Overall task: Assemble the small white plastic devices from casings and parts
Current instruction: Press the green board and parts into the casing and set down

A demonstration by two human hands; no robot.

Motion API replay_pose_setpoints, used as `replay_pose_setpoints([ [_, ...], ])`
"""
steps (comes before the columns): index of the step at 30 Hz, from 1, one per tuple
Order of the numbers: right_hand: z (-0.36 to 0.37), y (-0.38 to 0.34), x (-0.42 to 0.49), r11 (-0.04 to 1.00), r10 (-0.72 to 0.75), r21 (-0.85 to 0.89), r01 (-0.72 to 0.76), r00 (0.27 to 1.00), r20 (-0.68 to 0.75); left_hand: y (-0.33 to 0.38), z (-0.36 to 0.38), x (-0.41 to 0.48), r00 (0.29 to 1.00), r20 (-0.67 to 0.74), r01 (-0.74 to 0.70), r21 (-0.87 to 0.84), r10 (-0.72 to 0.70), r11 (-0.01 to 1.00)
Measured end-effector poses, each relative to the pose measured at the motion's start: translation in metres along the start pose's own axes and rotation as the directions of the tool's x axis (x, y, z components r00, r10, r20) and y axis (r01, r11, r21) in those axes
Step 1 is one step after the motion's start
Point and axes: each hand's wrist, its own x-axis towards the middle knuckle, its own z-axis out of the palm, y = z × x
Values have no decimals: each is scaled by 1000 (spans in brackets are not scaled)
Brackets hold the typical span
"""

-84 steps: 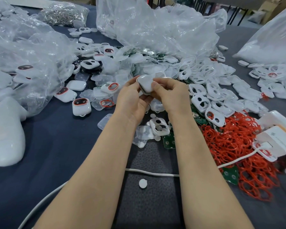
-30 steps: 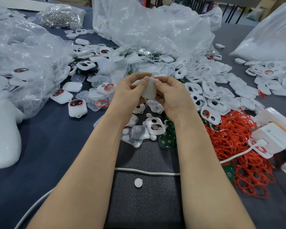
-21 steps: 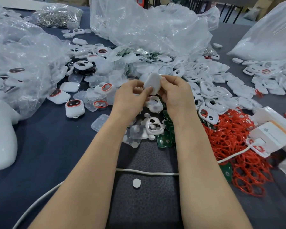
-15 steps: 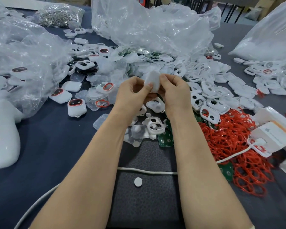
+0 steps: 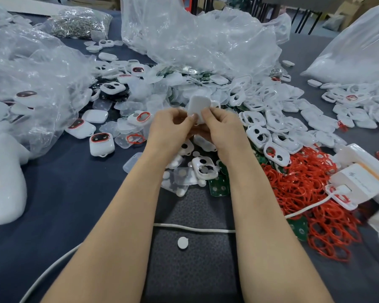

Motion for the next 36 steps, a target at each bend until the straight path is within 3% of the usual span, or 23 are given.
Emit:
replay_pose_setpoints([
  [2, -5, -2, 0, 974, -115, -193, 118, 993, 27, 1, -5, 1, 981, -106, -120, 321, 161, 940],
  [3, -7, -4, -1, 954, -163, -245, 175, 984, 66, 4, -6, 1, 964, -119, -179, 363, 237, 914],
  [6, -8, -7, -2, 857, -260, -408, 314, 948, 184, 7, -3, 1, 933, -33, -327, 331, 357, 885],
  [9, -6, -7, -2, 810, -285, -482, 335, 942, 175, 7, 0, 0, 950, -41, -289, 262, 310, 921],
  [14, -9, -4, -1, 895, -263, -350, 278, 961, 89, 2, 2, 1, 971, -63, -225, 88, 231, 970],
  [21, 4, 0, -1, 846, -294, -456, 276, 955, 31, -3, 2, 5, 991, -88, -108, -62, 102, 992],
  [26, -2, 2, -2, 976, -151, -160, 148, 989, -6, -5, 1, 4, 993, -120, -56, -324, 18, 944],
  [32, -3, 2, 0, 990, -118, -82, 116, 993, -20, -7, -2, 8, 998, -1, -62, -258, 64, 964],
  [36, -1, 1, -1, 987, -120, -107, 120, 993, 8, -8, -5, 10, 994, -47, -106, -159, 100, 982],
])
